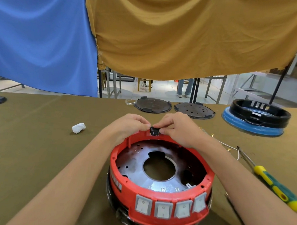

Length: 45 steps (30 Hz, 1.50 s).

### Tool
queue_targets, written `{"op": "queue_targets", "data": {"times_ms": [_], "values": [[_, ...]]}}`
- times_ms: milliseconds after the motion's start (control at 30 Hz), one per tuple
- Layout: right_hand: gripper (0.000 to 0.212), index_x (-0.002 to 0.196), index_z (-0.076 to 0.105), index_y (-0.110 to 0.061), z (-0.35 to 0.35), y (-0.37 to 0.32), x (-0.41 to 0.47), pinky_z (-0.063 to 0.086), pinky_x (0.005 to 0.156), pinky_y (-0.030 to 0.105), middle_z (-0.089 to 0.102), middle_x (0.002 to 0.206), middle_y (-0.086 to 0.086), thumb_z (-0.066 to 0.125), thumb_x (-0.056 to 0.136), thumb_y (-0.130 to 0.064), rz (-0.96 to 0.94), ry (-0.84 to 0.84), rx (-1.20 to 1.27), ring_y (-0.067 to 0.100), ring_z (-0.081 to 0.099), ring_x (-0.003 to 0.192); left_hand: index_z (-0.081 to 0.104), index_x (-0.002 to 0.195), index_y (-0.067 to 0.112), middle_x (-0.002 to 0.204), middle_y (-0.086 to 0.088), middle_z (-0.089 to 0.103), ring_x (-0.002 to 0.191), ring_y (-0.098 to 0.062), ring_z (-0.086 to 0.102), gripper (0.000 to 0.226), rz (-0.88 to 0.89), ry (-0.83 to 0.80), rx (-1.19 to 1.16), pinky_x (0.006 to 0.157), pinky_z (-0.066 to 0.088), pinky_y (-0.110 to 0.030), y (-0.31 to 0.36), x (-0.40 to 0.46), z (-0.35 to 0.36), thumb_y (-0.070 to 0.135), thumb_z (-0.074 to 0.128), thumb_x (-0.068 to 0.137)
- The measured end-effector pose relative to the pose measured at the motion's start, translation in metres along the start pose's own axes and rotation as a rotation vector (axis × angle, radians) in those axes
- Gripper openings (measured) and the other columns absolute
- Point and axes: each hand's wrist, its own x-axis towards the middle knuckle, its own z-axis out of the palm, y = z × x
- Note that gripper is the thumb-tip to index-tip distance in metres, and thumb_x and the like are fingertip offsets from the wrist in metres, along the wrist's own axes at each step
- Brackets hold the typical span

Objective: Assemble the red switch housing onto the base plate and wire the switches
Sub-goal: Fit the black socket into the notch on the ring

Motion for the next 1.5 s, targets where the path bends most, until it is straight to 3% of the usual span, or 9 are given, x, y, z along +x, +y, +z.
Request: {"op": "queue_targets", "data": {"times_ms": [300, 467, 600, 700, 867, 1033, 1333, 1400, 1500], "values": [[0.022, 0.109, 0.077, -0.024, -0.004, 0.011, -0.004, 0.051, 0.09, 0.022, 0.075, 0.102, -0.007, 0.065, 0.093, -0.014, 0.115, 0.064, 0.188, 0.005, 0.067, 0.096, 0.077, 0.087, 0.026, 0.101, 0.002, 0.073, 0.106, -0.02, 0.064, 0.02, -0.046, -0.007, 0.161, 0.105, 0.045, -0.043, -0.003, 0.009, 0.003, 0.043, 0.067, 0.09], [0.028, 0.098, 0.079, -0.03, -0.002, 0.008, -0.003, 0.049, 0.074, 0.015, 0.076, 0.097, -0.013, 0.06, 0.094, -0.011, 0.097, 0.058, 0.064, 0.0, 0.066, 0.086, 0.077, 0.088, 0.026, 0.098, 0.0, 0.073, 0.1, -0.021, 0.066, 0.023, -0.082, 0.001, 0.18, 0.1, 0.049, -0.044, -0.002, 0.009, 0.004, 0.045, 0.065, 0.088], [0.04, 0.112, 0.076, -0.025, -0.003, 0.001, -0.003, 0.051, 0.082, 0.023, 0.073, 0.113, -0.007, 0.047, 0.093, -0.005, 0.052, -0.007, -0.102, 0.012, 0.065, 0.094, 0.074, 0.091, 0.029, 0.099, 0.011, 0.067, 0.095, -0.007, 0.058, 0.028, -0.055, -0.012, 0.23, 0.075, 0.041, -0.023, -0.002, 0.01, 0.004, 0.055, 0.064, 0.088], [0.04, 0.117, 0.074, -0.02, -0.005, -0.003, -0.003, 0.052, 0.089, 0.037, 0.071, 0.11, 0.003, 0.045, 0.093, -0.005, -0.007, -0.114, -0.273, 0.022, 0.063, 0.097, 0.072, 0.098, 0.031, 0.106, 0.01, 0.064, 0.098, -0.006, 0.055, 0.024, -0.043, -0.045, 0.261, 0.068, 0.034, -0.02, -0.001, 0.012, 0.006, 0.051, 0.061, 0.091], [0.037, 0.12, 0.071, -0.014, -0.004, -0.004, 0.0, 0.053, 0.09, 0.041, 0.067, 0.11, 0.005, 0.045, 0.095, -0.008, -0.019, -0.167, -0.355, 0.025, 0.063, 0.098, 0.061, 0.11, 0.035, 0.126, 0.003, 0.054, 0.116, -0.017, 0.045, 0.018, -0.117, -0.134, 0.366, 0.072, 0.037, -0.028, 0.011, 0.016, 0.007, 0.043, 0.052, 0.097], [0.035, 0.118, 0.072, -0.023, -0.002, 0.004, -0.006, 0.043, 0.078, 0.018, 0.068, 0.116, -0.007, 0.056, 0.09, -0.011, -0.024, -0.001, -0.125, 0.006, 0.058, 0.093, 0.059, 0.115, 0.031, 0.124, -0.002, 0.057, 0.113, -0.019, 0.055, 0.024, -0.148, -0.167, 0.313, 0.089, 0.047, -0.034, 0.01, 0.016, 0.007, 0.042, 0.052, 0.095], [0.034, 0.116, 0.075, -0.018, -0.003, 0.003, -0.004, 0.045, 0.097, 0.03, 0.064, 0.12, -0.005, 0.051, 0.094, -0.007, -0.102, -0.084, -0.252, 0.014, 0.058, 0.108, 0.059, 0.124, 0.029, 0.128, -0.008, 0.057, 0.119, -0.026, 0.055, 0.032, -0.187, -0.182, 0.252, 0.106, 0.044, -0.044, 0.009, 0.012, 0.005, 0.043, 0.054, 0.096], [0.034, 0.112, 0.076, -0.015, -0.005, 0.001, 0.0, 0.044, 0.099, 0.031, 0.06, 0.125, -0.005, 0.049, 0.093, -0.005, -0.123, -0.129, -0.3, 0.015, 0.056, 0.11, 0.058, 0.125, 0.029, 0.131, -0.006, 0.054, 0.121, -0.022, 0.051, 0.032, -0.17, -0.172, 0.293, 0.102, 0.042, -0.035, 0.011, 0.014, 0.006, 0.041, 0.053, 0.096], [0.035, 0.109, 0.076, -0.013, -0.007, -0.001, 0.003, 0.045, 0.097, 0.034, 0.056, 0.128, -0.005, 0.046, 0.093, -0.003, -0.145, -0.174, -0.34, 0.016, 0.056, 0.107, 0.057, 0.126, 0.026, 0.13, -0.004, 0.053, 0.11, -0.016, 0.048, 0.032, -0.143, -0.171, 0.295, 0.075, 0.037, -0.024, 0.012, 0.018, 0.009, 0.036, 0.054, 0.096]]}}
